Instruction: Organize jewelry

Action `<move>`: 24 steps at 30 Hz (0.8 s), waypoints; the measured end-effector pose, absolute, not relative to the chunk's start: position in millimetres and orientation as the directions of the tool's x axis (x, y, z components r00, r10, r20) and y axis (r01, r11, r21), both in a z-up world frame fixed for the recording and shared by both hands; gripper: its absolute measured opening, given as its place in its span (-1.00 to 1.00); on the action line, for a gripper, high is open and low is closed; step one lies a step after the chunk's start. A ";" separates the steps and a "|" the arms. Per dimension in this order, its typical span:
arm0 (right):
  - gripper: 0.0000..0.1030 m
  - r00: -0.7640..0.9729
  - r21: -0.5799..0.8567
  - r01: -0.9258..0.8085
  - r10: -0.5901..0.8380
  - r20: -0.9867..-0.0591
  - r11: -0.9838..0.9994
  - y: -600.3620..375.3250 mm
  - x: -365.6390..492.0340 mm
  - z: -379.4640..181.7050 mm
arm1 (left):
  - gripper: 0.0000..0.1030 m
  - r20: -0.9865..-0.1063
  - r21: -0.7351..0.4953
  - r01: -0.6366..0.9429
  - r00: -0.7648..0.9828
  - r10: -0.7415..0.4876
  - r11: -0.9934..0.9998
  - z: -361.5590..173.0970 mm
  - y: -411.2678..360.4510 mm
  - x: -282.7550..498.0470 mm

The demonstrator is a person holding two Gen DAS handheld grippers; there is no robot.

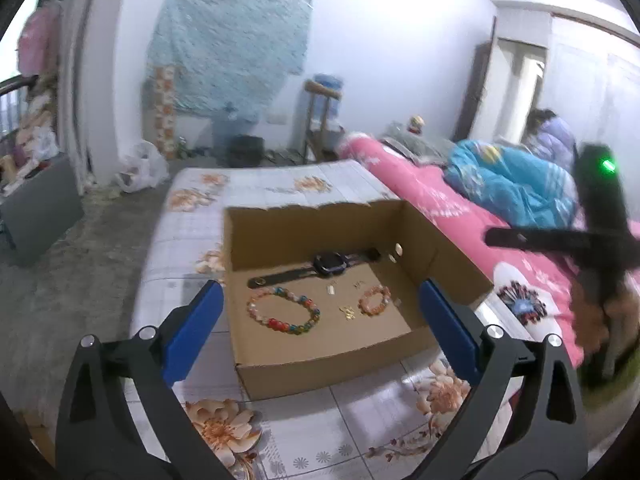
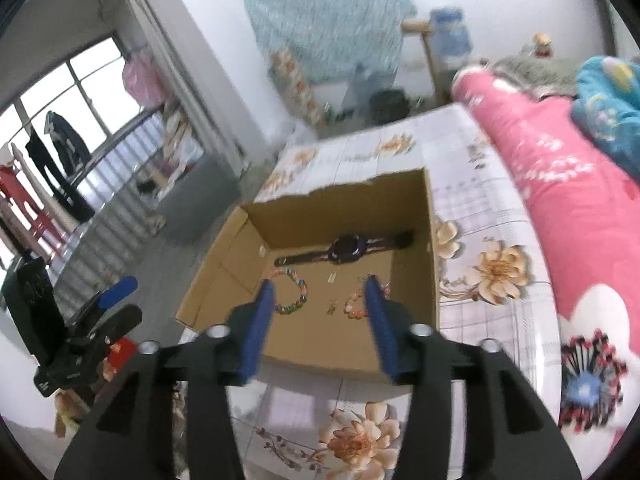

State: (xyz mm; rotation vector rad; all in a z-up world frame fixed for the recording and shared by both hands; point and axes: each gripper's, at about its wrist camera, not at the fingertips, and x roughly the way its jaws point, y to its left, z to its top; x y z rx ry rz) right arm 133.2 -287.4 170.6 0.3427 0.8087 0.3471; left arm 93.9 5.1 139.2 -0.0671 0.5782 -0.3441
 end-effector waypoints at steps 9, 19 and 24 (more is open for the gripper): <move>0.71 0.712 0.237 -0.034 0.190 -0.675 0.971 -254.8 83.2 158.9 | 0.84 -0.570 -0.107 0.125 0.805 -0.163 0.986 132.9 14.0 79.9; 0.87 0.703 0.014 0.043 -0.020 -0.711 0.999 -237.9 77.2 148.2 | 0.84 -0.616 -0.063 -0.053 0.787 0.003 0.997 119.5 22.8 78.1; 0.87 0.701 -0.013 0.046 -0.042 -0.712 0.999 -234.0 77.0 145.2 | 0.84 -0.645 -0.006 -0.016 0.764 0.008 1.000 112.6 10.2 82.5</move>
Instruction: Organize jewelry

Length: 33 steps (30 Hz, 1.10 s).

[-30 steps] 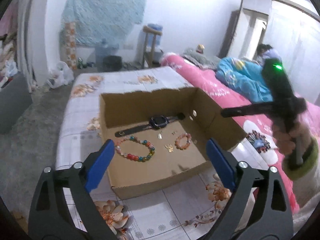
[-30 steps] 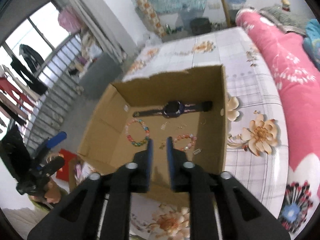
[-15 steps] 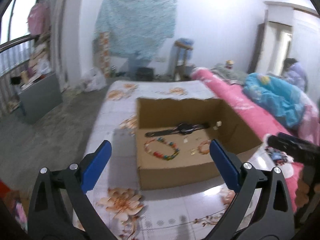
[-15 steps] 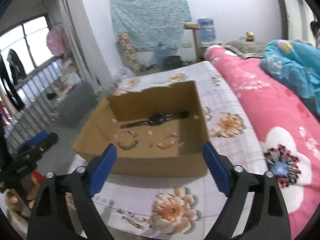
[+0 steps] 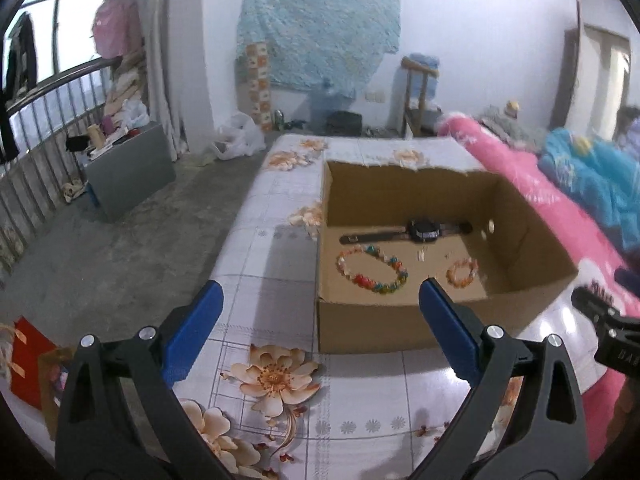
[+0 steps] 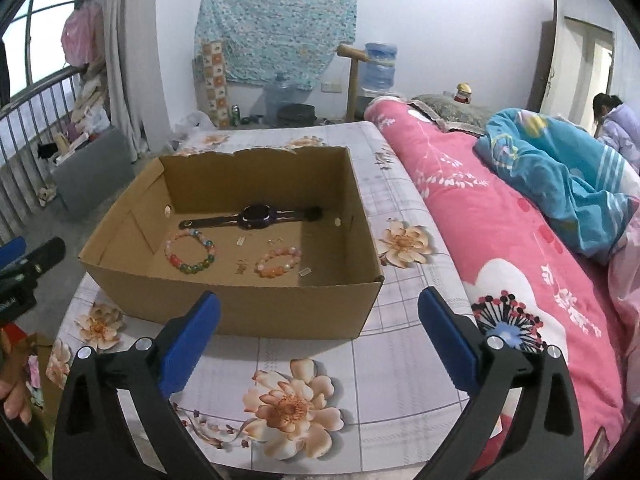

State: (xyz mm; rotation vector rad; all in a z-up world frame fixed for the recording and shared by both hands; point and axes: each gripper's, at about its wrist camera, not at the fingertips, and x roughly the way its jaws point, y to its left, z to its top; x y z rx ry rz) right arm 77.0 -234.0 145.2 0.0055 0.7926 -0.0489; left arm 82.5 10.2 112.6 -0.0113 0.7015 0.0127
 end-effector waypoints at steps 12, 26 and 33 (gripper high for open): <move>0.87 0.630 0.028 0.051 -0.010 -0.776 0.998 -230.8 91.8 128.9 | 0.84 -0.730 0.015 -0.018 0.683 0.023 1.000 88.3 -4.1 98.5; 0.87 0.592 0.069 0.070 0.014 -0.806 0.995 -235.5 100.1 117.6 | 0.84 -0.761 0.006 -0.039 0.648 0.029 0.999 79.1 -10.1 105.4; 0.87 0.586 0.077 0.074 0.020 -0.810 0.994 -240.6 102.6 113.9 | 0.84 -0.777 0.036 -0.032 0.627 0.048 0.999 76.1 -21.8 108.5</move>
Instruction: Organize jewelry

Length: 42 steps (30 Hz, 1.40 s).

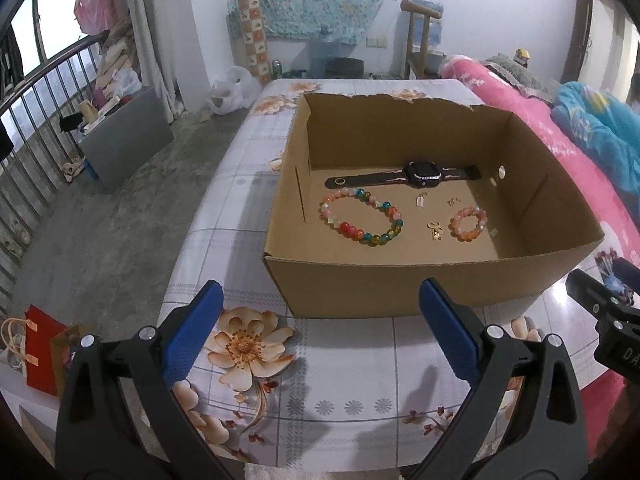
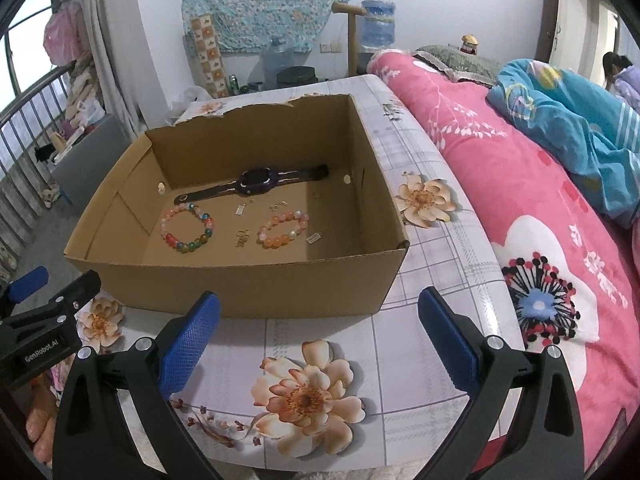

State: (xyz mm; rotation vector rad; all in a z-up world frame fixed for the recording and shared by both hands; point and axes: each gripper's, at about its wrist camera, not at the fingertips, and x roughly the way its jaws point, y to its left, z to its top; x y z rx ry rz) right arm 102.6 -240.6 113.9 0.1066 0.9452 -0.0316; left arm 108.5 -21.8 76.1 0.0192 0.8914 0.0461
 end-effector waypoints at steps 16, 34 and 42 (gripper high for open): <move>0.87 0.569 0.073 0.066 0.023 -0.822 0.995 -237.8 114.8 108.0 | 0.84 -0.800 0.037 -0.038 0.598 0.052 0.999 71.4 -30.0 114.5; 0.88 0.558 0.067 0.054 0.025 -0.829 0.996 -230.7 118.7 104.6 | 0.84 -0.806 0.025 -0.039 0.590 0.043 0.999 68.5 -26.4 116.3; 0.87 0.558 0.068 0.055 0.025 -0.829 0.996 -230.6 118.8 104.8 | 0.84 -0.808 0.020 -0.040 0.588 0.039 0.999 67.8 -26.3 117.1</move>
